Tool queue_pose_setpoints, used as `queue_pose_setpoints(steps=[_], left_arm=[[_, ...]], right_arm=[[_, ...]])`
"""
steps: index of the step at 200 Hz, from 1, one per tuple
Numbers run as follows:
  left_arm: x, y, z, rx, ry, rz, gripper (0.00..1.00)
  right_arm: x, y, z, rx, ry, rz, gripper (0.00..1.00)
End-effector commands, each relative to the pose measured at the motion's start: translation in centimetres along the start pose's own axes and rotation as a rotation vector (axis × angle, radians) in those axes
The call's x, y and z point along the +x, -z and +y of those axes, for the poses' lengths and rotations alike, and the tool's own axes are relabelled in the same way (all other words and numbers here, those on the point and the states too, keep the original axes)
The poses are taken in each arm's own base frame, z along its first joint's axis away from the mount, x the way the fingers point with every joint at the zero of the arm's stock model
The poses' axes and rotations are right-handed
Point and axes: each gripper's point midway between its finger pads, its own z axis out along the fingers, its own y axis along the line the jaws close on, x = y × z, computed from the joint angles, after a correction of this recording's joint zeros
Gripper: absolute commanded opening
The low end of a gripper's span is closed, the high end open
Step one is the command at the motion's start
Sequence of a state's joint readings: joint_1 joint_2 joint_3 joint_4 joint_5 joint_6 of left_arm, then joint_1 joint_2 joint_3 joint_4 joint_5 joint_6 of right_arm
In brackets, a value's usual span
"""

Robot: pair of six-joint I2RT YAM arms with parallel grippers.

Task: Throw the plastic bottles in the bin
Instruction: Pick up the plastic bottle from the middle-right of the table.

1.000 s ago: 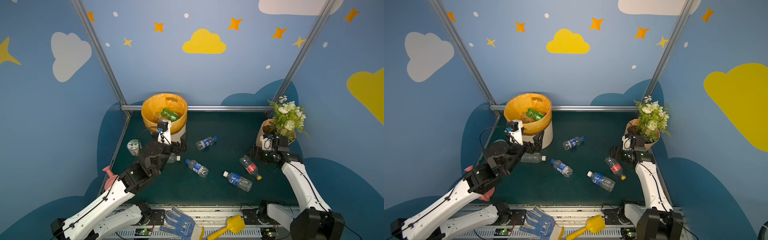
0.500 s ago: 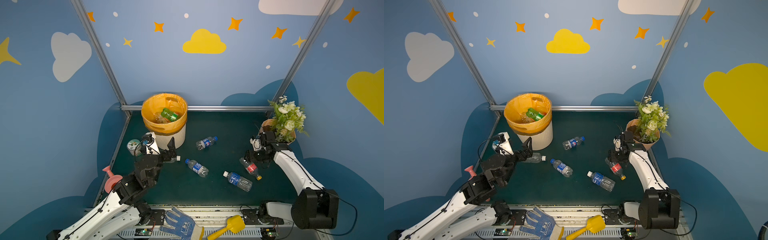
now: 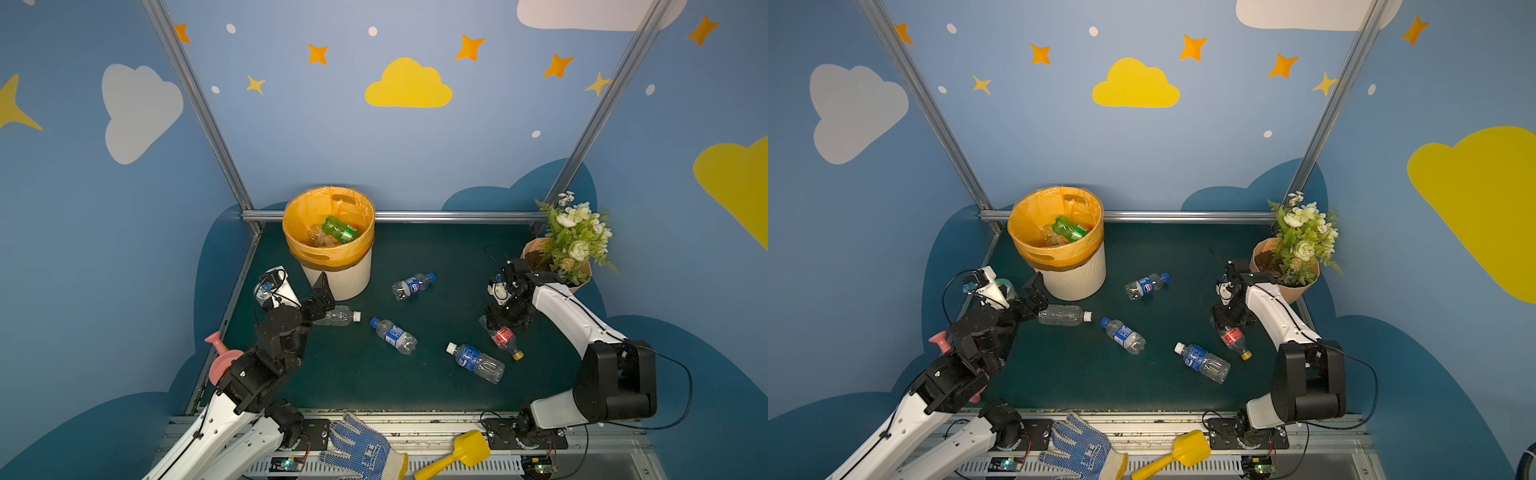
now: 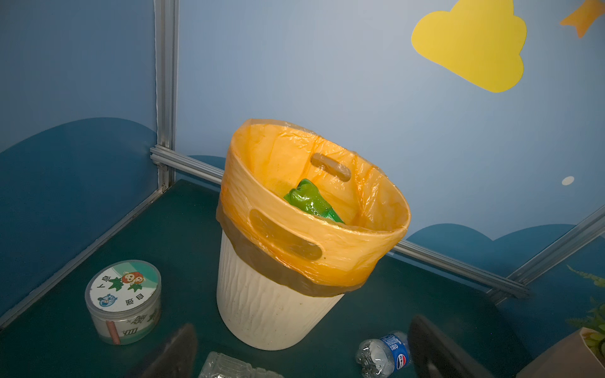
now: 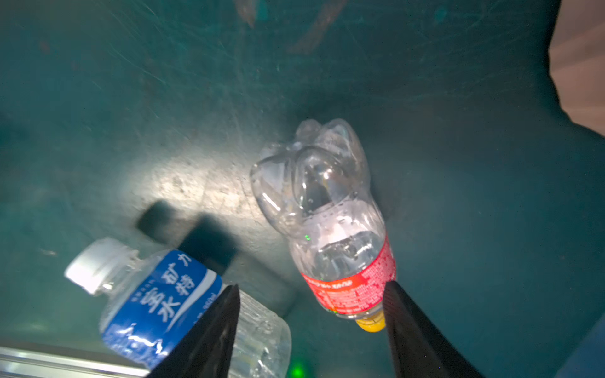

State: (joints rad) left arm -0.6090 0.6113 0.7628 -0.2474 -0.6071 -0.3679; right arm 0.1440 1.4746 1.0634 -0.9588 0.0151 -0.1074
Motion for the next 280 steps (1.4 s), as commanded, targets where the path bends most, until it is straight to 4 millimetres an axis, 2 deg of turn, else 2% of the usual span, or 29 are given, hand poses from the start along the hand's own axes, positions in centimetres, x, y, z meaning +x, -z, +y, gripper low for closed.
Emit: queue_pose_setpoints(steps=[1, 65, 91, 119, 144, 178, 198, 217, 232, 243, 280], left_arm=[[-0.2, 0.2, -0.2, 0.028, 0.001, 0.022, 1.0], [0.4, 0.1, 0.1, 0.03, 0.002, 0.042, 1.0], [0.3, 0.3, 0.4, 0.023, 0.008, 0.04, 1.0], [0.3, 0.4, 0.6, 0.021, 0.016, 0.037, 1.0], [0.3, 0.4, 0.8, 0.011, 0.009, 0.042, 1.0], [0.4, 0.5, 0.9, 0.008, 0.014, 0.044, 1.0], [0.4, 0.6, 1.0, 0.005, 0.015, 0.048, 1.0], [0.5, 0.6, 1.3, -0.005, 0.017, 0.048, 1.0], [0.4, 0.7, 1.4, -0.006, 0.021, 0.046, 1.0], [0.3, 0.8, 1.5, -0.01, 0.022, 0.044, 1.0], [0.6, 0.7, 1.5, -0.012, 0.028, 0.053, 1.0]], right_arm=[[0.7, -0.3, -0.3, 0.02, 0.04, 0.053, 0.66], [0.2, -3.8, -0.6, 0.01, 0.073, 0.139, 0.61], [0.0, -4.6, 0.2, -0.034, 0.077, 0.133, 0.62], [0.1, -5.6, 0.4, -0.043, 0.079, 0.155, 0.62], [-0.6, -6.0, 0.4, -0.045, 0.072, 0.14, 0.61], [-1.4, -6.5, 0.5, -0.043, 0.072, 0.141, 0.69], [-1.7, -6.7, 0.6, -0.049, 0.064, 0.133, 0.7], [-2.0, -6.7, 0.7, -0.056, 0.065, 0.125, 0.68], [-2.4, -6.4, 0.7, -0.055, 0.06, 0.112, 0.57], [-2.6, -5.9, 0.7, -0.054, 0.056, 0.095, 0.52], [-4.0, -2.3, 0.8, -0.052, 0.056, -0.015, 0.5]])
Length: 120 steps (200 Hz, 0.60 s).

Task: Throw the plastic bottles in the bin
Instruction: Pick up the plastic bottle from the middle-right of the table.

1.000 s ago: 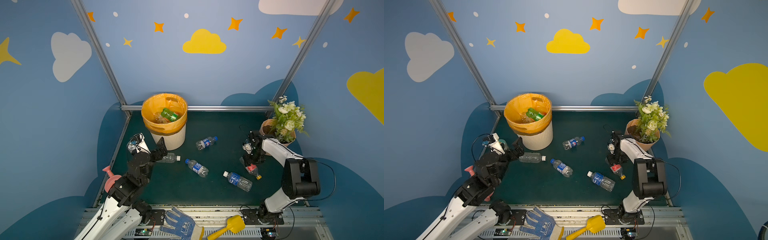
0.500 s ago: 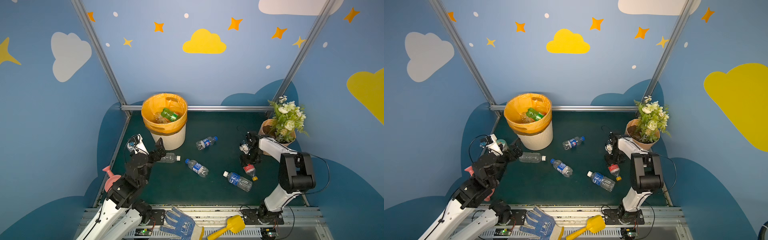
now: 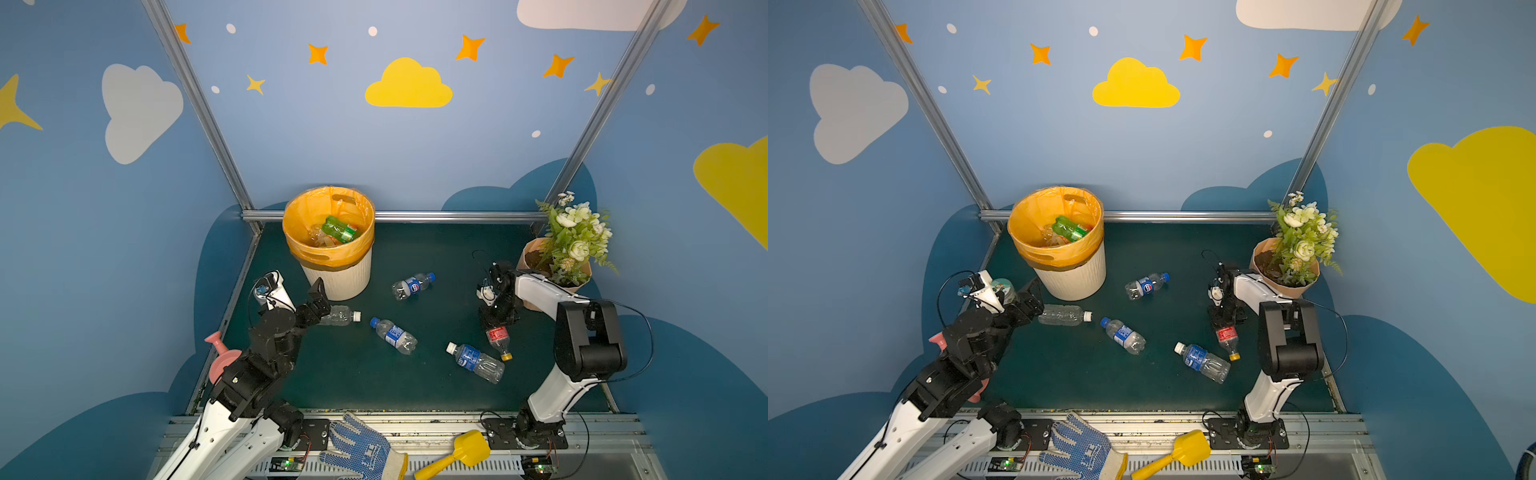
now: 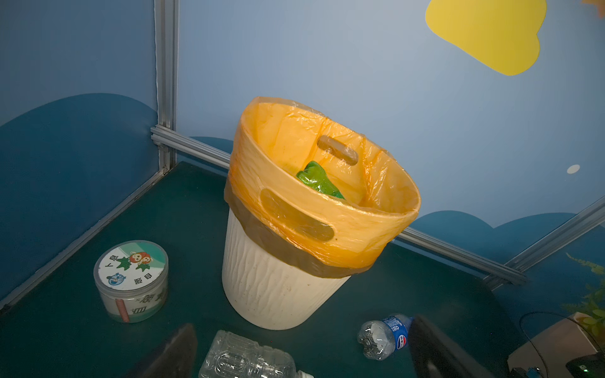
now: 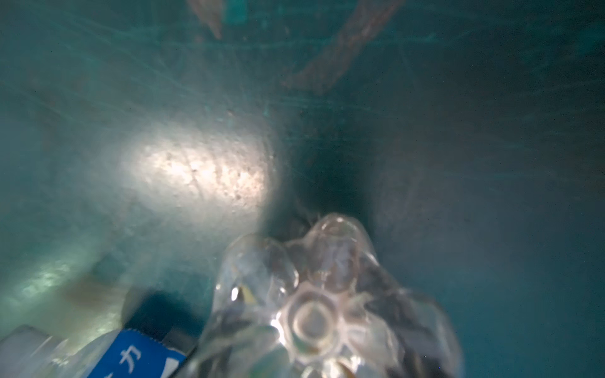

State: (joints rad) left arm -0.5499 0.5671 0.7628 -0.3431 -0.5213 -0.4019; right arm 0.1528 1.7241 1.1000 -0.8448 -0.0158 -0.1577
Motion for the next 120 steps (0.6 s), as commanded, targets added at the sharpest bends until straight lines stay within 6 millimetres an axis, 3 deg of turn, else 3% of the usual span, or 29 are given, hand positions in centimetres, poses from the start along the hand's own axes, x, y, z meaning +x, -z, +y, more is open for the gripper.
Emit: queue_pose_setpoints(steps=[1, 26, 47, 87, 120], left_arm=[[-0.2, 0.2, 0.3, -0.011, 0.014, -0.004, 1.0], [0.0, 0.1, 0.5, -0.017, 0.021, 0.001, 1.0], [0.2, 0.1, 1.2, -0.047, 0.034, -0.001, 1.0], [1.6, 0.2, 3.4, -0.149, 0.05, 0.022, 1.0], [2.9, 0.3, 4.4, -0.184, 0.078, 0.052, 1.0]], right_arm=[[-1.6, 3.7, 0.5, -0.005, 0.003, -0.113, 0.5], [-3.0, 7.4, 1.1, -0.027, -0.002, -0.227, 0.5], [-5.0, 11.9, 2.5, -0.093, -0.002, -0.396, 0.54], [-9.0, 23.6, 5.7, -0.268, 0.006, -0.841, 0.5], [-10.3, 33.6, 8.3, -0.434, 0.037, -1.142, 0.53]])
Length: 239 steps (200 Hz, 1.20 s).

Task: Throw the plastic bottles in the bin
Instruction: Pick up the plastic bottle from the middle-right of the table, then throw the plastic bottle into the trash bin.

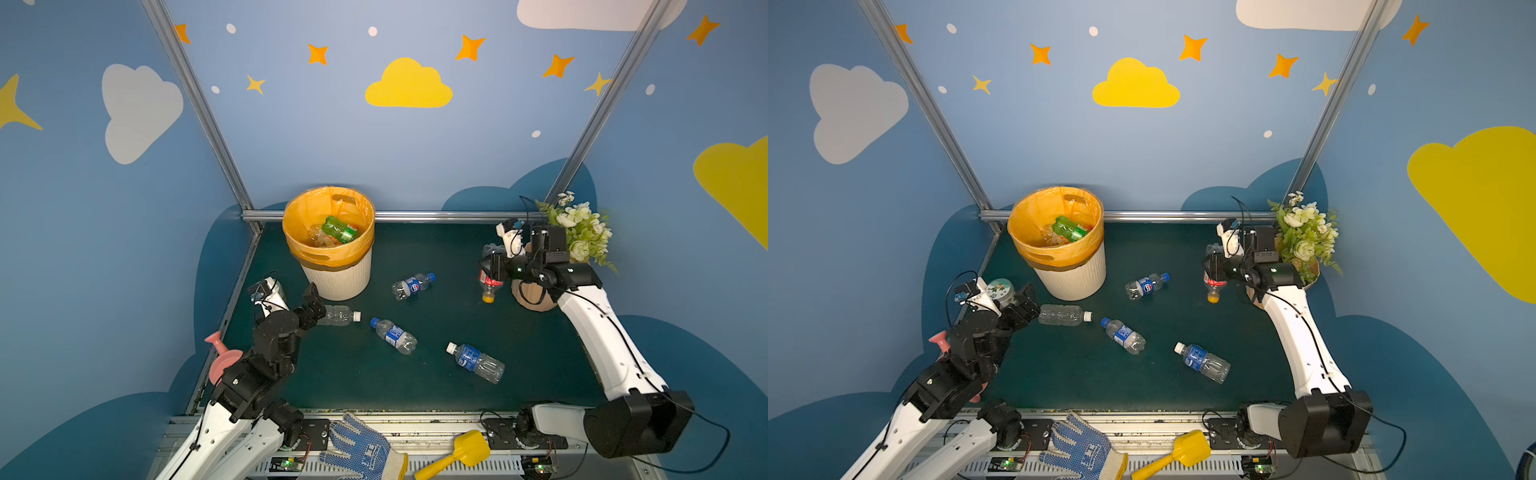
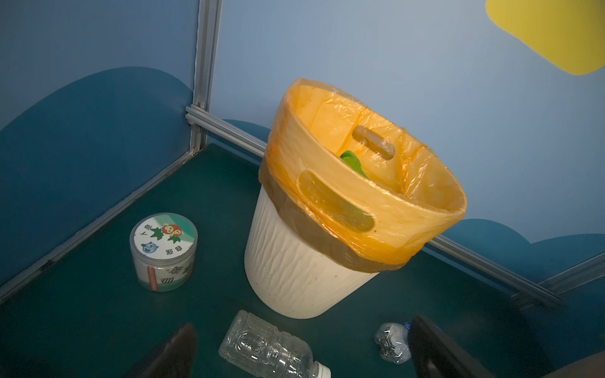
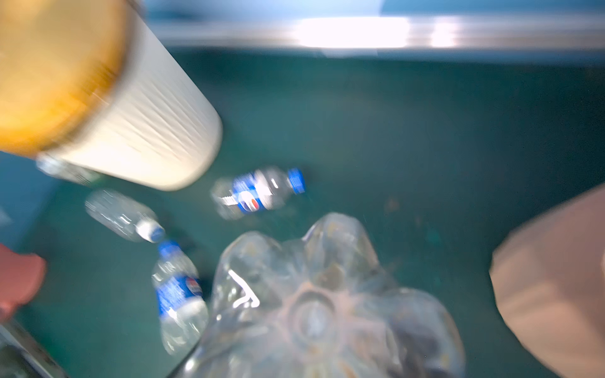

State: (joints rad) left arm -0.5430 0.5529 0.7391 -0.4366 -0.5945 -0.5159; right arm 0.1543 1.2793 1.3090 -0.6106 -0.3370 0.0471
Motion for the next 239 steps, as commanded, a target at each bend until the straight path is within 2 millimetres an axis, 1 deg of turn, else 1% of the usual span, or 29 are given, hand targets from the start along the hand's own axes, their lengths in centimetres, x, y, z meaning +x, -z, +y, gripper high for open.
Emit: queue_pose_setpoints(steps=[1, 29, 44, 61, 92, 105, 115, 116, 123, 125, 127, 134, 136, 139, 143, 148, 149, 152, 157, 158, 159, 168, 185, 193, 201, 224, 235, 237, 239], left_arm=[[1.2, 0.0, 1.8, -0.071, 0.021, 0.024, 1.0], [2.2, -0.2, 2.6, -0.092, 0.048, 0.044, 1.0], [2.7, -0.3, 2.6, -0.093, 0.047, 0.061, 1.0], [3.1, -0.5, 2.5, -0.089, 0.04, 0.079, 1.0], [3.7, -0.8, 2.2, -0.09, 0.024, 0.11, 1.0], [3.8, -0.8, 2.1, -0.088, 0.024, 0.116, 1.0], [3.9, -0.9, 2.0, -0.083, 0.028, 0.119, 1.0], [3.9, -0.9, 2.0, -0.082, 0.029, 0.119, 1.0], [3.9, -0.9, 1.9, -0.077, 0.033, 0.122, 1.0], [3.9, -0.9, 1.9, -0.076, 0.034, 0.122, 1.0], [4.0, -0.9, 1.9, -0.076, 0.034, 0.124, 1.0], [4.0, -0.9, 1.9, -0.076, 0.038, 0.124, 1.0], [4.0, -0.9, 1.9, -0.076, 0.039, 0.127, 1.0], [4.1, -0.9, 1.9, -0.077, 0.04, 0.128, 1.0], [4.1, -0.9, 1.9, -0.079, 0.04, 0.132, 1.0], [4.2, -0.8, 2.0, -0.083, 0.041, 0.136, 1.0], [4.2, -0.8, 2.1, -0.085, 0.042, 0.137, 1.0], [4.3, -0.8, 2.2, -0.091, 0.042, 0.14, 1.0], [4.4, -0.8, 2.4, -0.1, 0.04, 0.144, 1.0], [4.3, -0.7, 2.4, -0.102, 0.04, 0.144, 1.0], [4.3, -0.7, 2.4, -0.104, 0.04, 0.144, 1.0], [4.4, -0.6, 2.7, -0.121, 0.039, 0.152, 1.0], [4.4, -0.4, 3.1, -0.142, 0.026, 0.162, 1.0], [4.2, -0.3, 3.3, -0.147, 0.024, 0.159, 1.0], [4.1, -0.2, 3.3, -0.145, 0.022, 0.152, 1.0], [3.7, 0.0, 3.2, -0.128, 0.019, 0.135, 1.0], [3.6, -0.1, 2.9, -0.118, 0.013, 0.137, 1.0], [3.6, -0.1, 2.8, -0.117, 0.012, 0.137, 1.0], [3.6, -0.2, 2.8, -0.116, 0.012, 0.137, 1.0]], right_arm=[[-7.6, 3.5, 4.5, -0.186, -0.013, -0.271, 0.53], [-14.0, 7.4, 8.0, -0.298, -0.02, -0.53, 0.53], [-16.7, 8.9, 10.4, -0.354, -0.002, -0.629, 0.54], [-19.3, 9.4, 13.4, -0.422, 0.031, -0.684, 0.55], [-22.8, 8.0, 19.6, -0.563, 0.076, -0.734, 0.55], [-23.7, 6.0, 22.0, -0.615, 0.072, -0.726, 0.55], [-24.1, 3.5, 23.9, -0.65, 0.066, -0.701, 0.55], [-24.2, 3.6, 24.0, -0.655, 0.068, -0.705, 0.55], [-24.3, 1.6, 25.2, -0.674, 0.062, -0.682, 0.56], [-24.4, 1.4, 25.6, -0.681, 0.061, -0.68, 0.57], [-24.2, 0.3, 25.9, -0.683, 0.056, -0.661, 0.57], [-24.2, -1.8, 26.8, -0.697, 0.044, -0.626, 0.59], [-24.4, -1.9, 27.1, -0.707, 0.043, -0.625, 0.6], [-24.2, -3.3, 27.4, -0.708, 0.037, -0.598, 0.6], [-24.1, -4.4, 27.9, -0.717, 0.034, -0.574, 0.61], [-23.6, -6.5, 28.3, -0.712, 0.026, -0.528, 0.63], [-23.7, -6.4, 28.4, -0.715, 0.027, -0.528, 0.63], [-23.3, -7.9, 28.6, -0.713, 0.027, -0.505, 0.64], [-23.0, -9.2, 28.9, -0.713, 0.033, -0.478, 0.67], [-23.0, -9.1, 29.0, -0.714, 0.036, -0.476, 0.68], [-22.6, -10.0, 28.9, -0.705, 0.033, -0.458, 0.68], [-21.9, -12.3, 28.8, -0.684, 0.034, -0.417, 0.73], [-21.4, -14.1, 27.8, -0.654, 0.021, -0.39, 0.82], [-21.7, -13.8, 27.3, -0.649, 0.015, -0.394, 0.84], [-22.4, -12.7, 27.1, -0.642, 0.037, -0.422, 0.85], [-25.0, -6.7, 26.4, -0.574, 0.127, -0.55, 0.9], [-25.6, -3.6, 25.7, -0.549, 0.154, -0.577, 0.9], [-25.4, -3.7, 25.6, -0.54, 0.156, -0.569, 0.9], [-25.5, -3.0, 25.5, -0.536, 0.159, -0.574, 0.9]])
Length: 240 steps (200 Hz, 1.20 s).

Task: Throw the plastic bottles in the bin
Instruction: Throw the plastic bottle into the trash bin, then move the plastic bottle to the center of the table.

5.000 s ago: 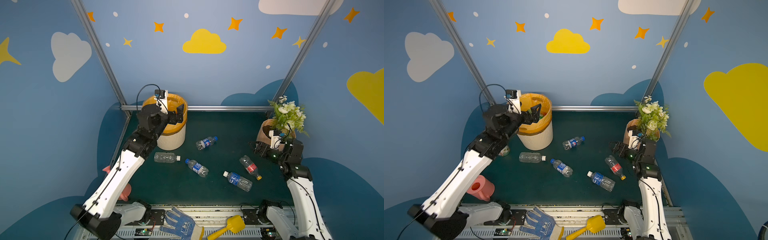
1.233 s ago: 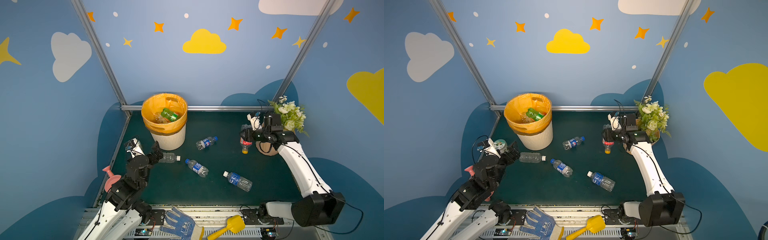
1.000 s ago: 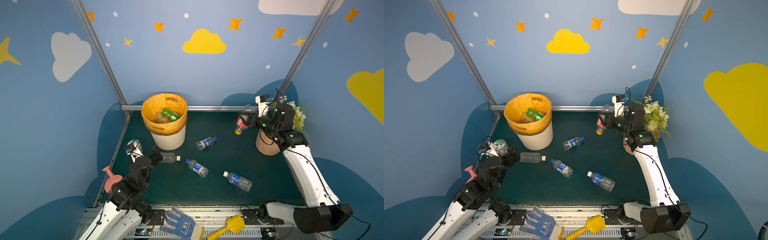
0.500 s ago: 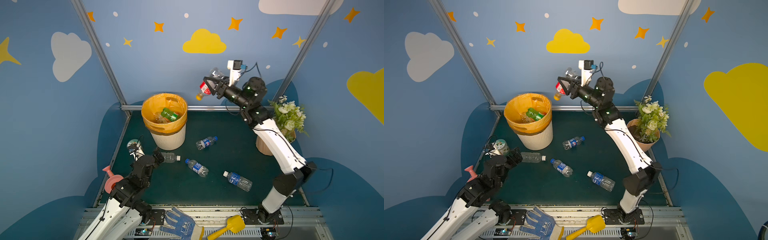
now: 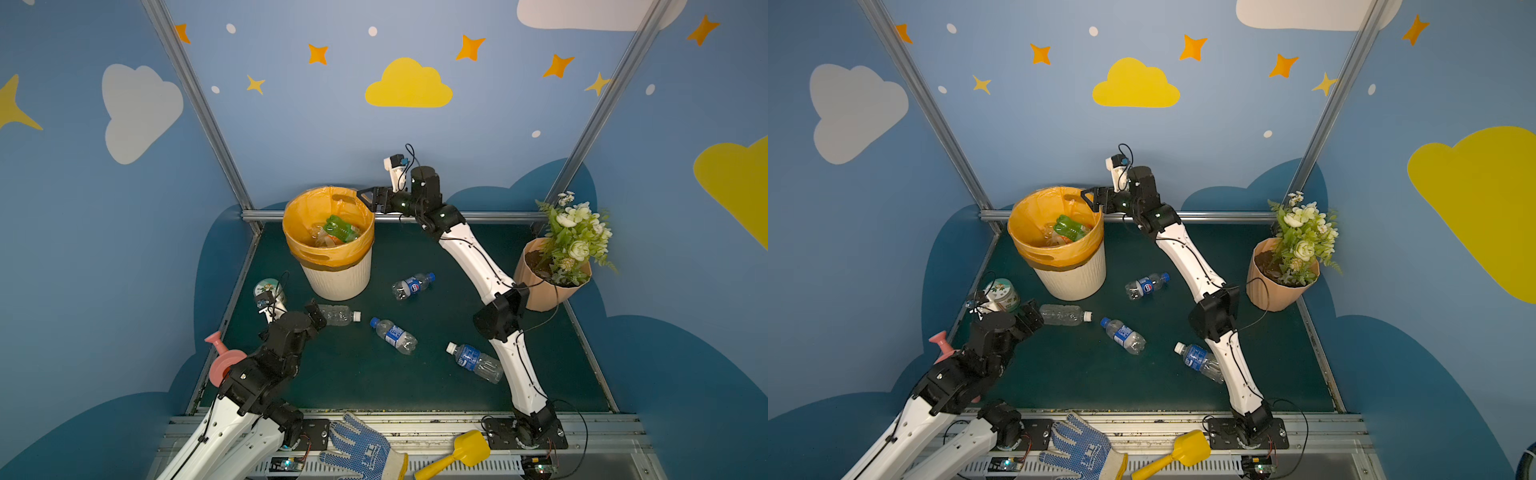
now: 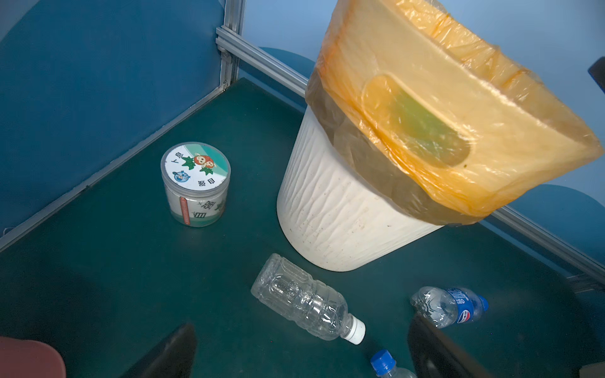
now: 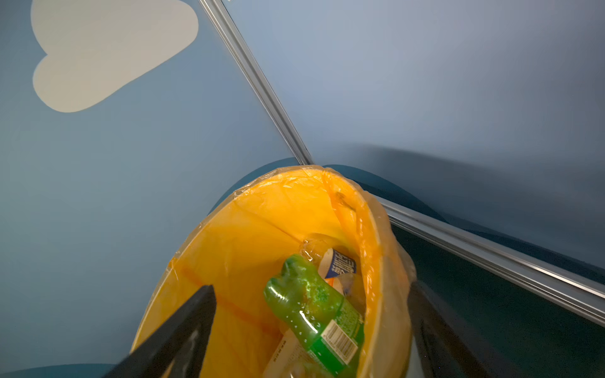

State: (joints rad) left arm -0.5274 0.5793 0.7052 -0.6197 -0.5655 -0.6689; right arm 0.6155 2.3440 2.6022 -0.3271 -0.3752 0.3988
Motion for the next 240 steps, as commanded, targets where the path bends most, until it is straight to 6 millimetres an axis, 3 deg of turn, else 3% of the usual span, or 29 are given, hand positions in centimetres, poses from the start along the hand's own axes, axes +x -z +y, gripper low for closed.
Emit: queue_pose_setpoints(steps=[1, 29, 43, 73, 111, 136, 175, 201, 240], left_arm=[[-1.2, 0.6, -0.2, 0.007, -0.003, -0.024, 1.0], [-1.2, 0.4, -1.3, 0.041, 0.001, -0.013, 1.0], [-1.1, 0.3, -1.9, 0.06, 0.007, -0.004, 1.0], [-0.7, 0.4, -3.2, 0.091, 0.027, 0.017, 1.0], [0.0, 0.9, -4.9, 0.097, -0.006, -0.024, 1.0], [1.0, 0.5, -5.7, 0.091, 0.01, -0.008, 1.0], [3.1, -0.5, -7.6, 0.106, -0.002, 0.041, 1.0], [4.3, -0.8, -8.3, 0.101, -0.008, 0.074, 1.0], [5.2, -1.3, -8.8, 0.099, -0.007, 0.093, 1.0]], right_arm=[[-11.5, 10.8, 7.9, -0.025, 0.206, -0.25, 0.9], [-11.2, 16.0, 9.8, 0.02, 0.308, -0.272, 0.91], [-9.4, 17.9, 9.2, 0.066, 0.332, -0.25, 0.91], [-4.8, 21.9, 5.8, 0.22, 0.357, -0.182, 0.92], [1.5, 26.6, 1.3, 0.329, 0.258, -0.1, 0.92], [6.0, 28.2, -0.7, 0.384, 0.228, -0.008, 0.92], [13.7, 29.0, -3.2, 0.421, 0.147, 0.201, 0.91], [18.5, 30.8, -5.7, 0.545, 0.049, 0.384, 0.9], [25.2, 33.7, -6.5, 0.624, -0.094, 0.621, 0.9]])
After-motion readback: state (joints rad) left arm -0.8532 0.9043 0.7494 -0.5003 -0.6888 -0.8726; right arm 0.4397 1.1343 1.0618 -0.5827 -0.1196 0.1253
